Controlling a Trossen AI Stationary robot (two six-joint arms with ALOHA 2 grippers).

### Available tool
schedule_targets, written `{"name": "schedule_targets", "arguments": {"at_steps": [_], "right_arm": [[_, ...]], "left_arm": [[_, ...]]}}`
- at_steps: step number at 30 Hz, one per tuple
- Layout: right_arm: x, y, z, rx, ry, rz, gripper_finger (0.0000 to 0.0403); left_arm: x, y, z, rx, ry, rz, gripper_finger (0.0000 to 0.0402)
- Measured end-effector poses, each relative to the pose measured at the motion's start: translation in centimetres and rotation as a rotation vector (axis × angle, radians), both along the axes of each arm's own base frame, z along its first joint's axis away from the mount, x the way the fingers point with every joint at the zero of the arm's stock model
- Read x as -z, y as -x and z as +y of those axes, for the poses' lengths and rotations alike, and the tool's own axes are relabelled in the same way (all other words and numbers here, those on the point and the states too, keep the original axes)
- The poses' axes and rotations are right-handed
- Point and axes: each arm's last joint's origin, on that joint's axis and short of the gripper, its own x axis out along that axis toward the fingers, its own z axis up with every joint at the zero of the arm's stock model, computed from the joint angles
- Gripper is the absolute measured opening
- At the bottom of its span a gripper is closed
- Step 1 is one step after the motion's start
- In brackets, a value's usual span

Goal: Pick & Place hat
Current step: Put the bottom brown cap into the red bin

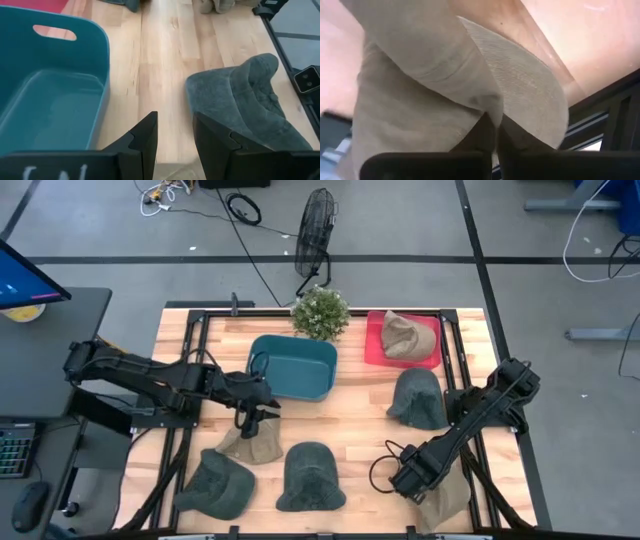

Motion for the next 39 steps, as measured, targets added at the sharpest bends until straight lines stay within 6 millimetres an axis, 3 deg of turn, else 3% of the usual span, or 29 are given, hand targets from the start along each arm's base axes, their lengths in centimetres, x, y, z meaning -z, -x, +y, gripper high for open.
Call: {"name": "schedule_targets", "arguments": {"at_steps": [3, 7, 13, 18, 24, 29, 36, 39], "right_arm": [[-1.8, -0.5, -0.9, 0.035, 0.000, -0.018, 0.0013], [-5.7, -0.6, -3.0, 0.064, 0.114, -0.093, 0.0006], [-12.1, 0.9, -8.1, 0.142, 0.451, -0.289, 0.0003], [-14.9, 1.6, -12.6, 0.176, 0.624, -0.542, 0.0003], [-16.4, 2.3, -17.6, 0.116, 0.825, -0.560, 0.0003], [-16.7, 2.4, -21.8, 0.113, 0.983, -0.461, 0.0002], [-16.2, 1.6, -27.7, 0.198, 1.019, -0.358, 0.0002], [-15.5, 1.0, -30.2, 0.209, 0.936, -0.369, 0.0002]], "left_arm": [[0.0, 0.0, 0.1, -0.017, -0.010, -0.003, 0.0126], [0.0, 0.0, 0.1, -0.020, -0.015, -0.004, 0.0126], [0.0, 0.0, 0.1, -0.019, -0.016, -0.004, 0.0126], [0.0, 0.0, 0.1, -0.019, -0.016, -0.004, 0.0126], [0.0, 0.0, 0.1, -0.019, -0.015, -0.008, 0.0126], [-0.1, 0.0, 0.1, -0.021, -0.012, -0.008, 0.0126], [-0.1, 0.0, 0.1, -0.025, -0.007, -0.009, 0.0126], [-0.1, -0.1, 0.1, -0.025, -0.006, -0.010, 0.0126]]}}
